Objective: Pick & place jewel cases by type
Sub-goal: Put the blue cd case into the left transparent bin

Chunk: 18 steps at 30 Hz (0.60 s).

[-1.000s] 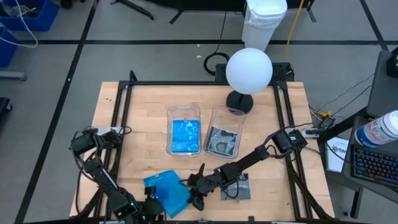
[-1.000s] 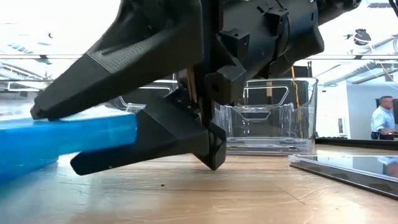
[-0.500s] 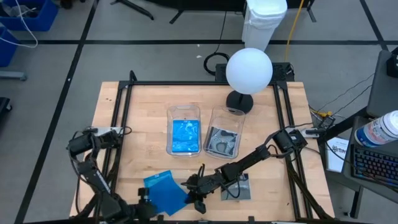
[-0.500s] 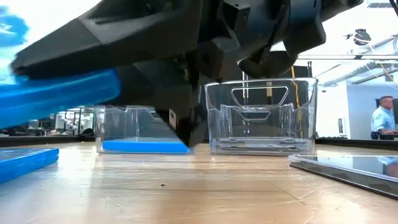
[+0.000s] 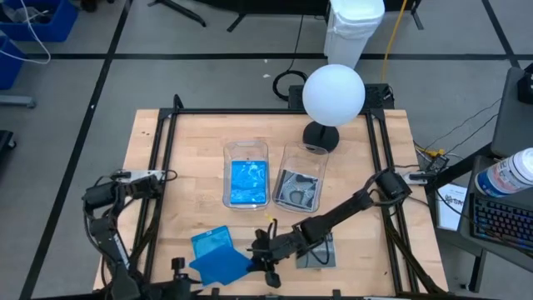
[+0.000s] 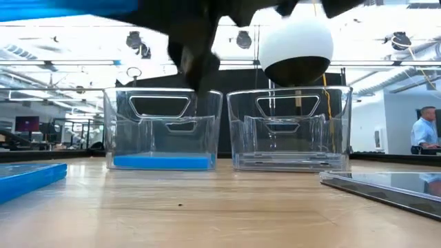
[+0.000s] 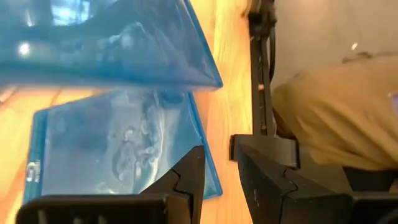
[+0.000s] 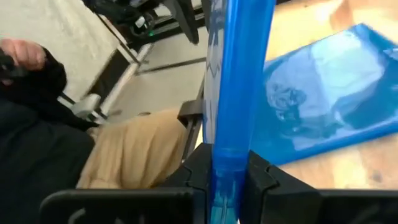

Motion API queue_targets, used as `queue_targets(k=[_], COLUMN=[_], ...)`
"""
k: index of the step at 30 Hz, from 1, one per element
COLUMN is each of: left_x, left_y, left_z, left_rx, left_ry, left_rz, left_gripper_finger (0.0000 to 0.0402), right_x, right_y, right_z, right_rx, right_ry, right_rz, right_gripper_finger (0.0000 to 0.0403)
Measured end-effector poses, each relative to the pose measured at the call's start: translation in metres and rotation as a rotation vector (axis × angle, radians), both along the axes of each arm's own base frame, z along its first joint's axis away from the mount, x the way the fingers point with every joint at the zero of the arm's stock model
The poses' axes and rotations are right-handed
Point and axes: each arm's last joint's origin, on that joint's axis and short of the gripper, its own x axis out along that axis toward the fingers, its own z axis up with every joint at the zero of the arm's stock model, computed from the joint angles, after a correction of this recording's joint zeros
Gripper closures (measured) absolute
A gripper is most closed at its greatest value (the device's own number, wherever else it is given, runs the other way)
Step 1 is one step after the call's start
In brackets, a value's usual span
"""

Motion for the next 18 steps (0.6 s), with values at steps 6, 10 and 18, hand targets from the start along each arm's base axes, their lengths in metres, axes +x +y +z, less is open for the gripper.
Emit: queue_targets(k=[6,10,18], left_x=[-0.014,-0.013,-0.005], left_y=[-0.004,-0.003,0.003], left_z=[0.001,0.002,0.002], left_rx=[-0.013,0.001,0.129], left_ry=[-0.092,-0.137,-0.114], left_rz=[0.019,0.027,-0.029], left_gripper_finger=[0.0300,0.0300,0.0300], right_x=[-0.014,-0.026,-0.038], right_y=[0.001,-0.008,-0.069], right_z=[0.042,0.085,0.147], right_rx=[-0.096,-0.166,-0.098], right_ry=[-0.092,-0.189,-0.217], right_rz=[-0.069,-0.150,-0.407], right_gripper_finger=[0.0374,0.0371,0.0378])
